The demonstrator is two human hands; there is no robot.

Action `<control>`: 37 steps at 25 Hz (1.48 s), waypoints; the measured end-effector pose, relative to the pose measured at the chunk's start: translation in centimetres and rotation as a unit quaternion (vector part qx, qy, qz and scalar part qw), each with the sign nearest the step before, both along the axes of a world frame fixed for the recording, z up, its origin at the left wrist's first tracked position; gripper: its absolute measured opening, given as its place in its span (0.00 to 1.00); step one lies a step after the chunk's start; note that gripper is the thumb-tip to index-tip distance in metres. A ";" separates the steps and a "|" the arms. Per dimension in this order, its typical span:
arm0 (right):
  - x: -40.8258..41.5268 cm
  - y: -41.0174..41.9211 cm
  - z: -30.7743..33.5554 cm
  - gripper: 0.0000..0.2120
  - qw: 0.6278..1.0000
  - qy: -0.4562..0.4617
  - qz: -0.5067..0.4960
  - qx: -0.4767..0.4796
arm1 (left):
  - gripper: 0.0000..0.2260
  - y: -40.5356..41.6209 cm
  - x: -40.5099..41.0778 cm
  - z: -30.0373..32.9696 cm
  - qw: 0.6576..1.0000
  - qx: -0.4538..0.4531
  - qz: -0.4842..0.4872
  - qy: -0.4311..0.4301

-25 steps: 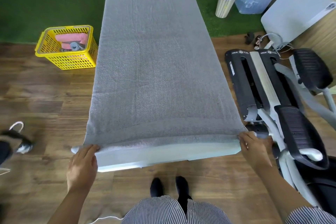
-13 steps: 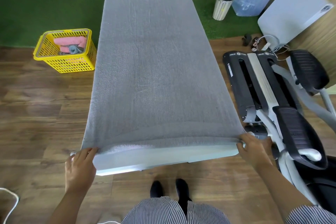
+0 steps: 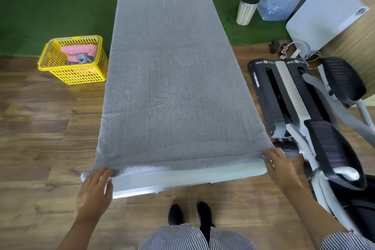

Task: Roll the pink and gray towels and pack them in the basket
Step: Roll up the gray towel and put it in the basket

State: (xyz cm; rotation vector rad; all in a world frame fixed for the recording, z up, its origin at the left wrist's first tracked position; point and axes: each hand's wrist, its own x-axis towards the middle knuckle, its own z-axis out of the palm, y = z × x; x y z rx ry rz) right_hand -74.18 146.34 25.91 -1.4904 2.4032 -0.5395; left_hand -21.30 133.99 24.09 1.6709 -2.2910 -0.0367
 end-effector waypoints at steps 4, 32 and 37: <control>-0.4 0.3 0.5 0.15 0.999 -0.039 0.010 0.018 | 0.13 -0.6 -0.6 1.1 1.000 0.010 0.010 0.005; -1.6 0.0 2.1 0.08 0.995 -0.049 0.006 0.090 | 0.22 -1.0 0.9 1.3 0.998 0.040 0.016 -0.053; -1.5 -1.1 2.5 0.10 0.992 -0.051 -0.019 0.116 | 0.25 -1.2 1.9 1.0 0.997 0.046 -0.001 -0.054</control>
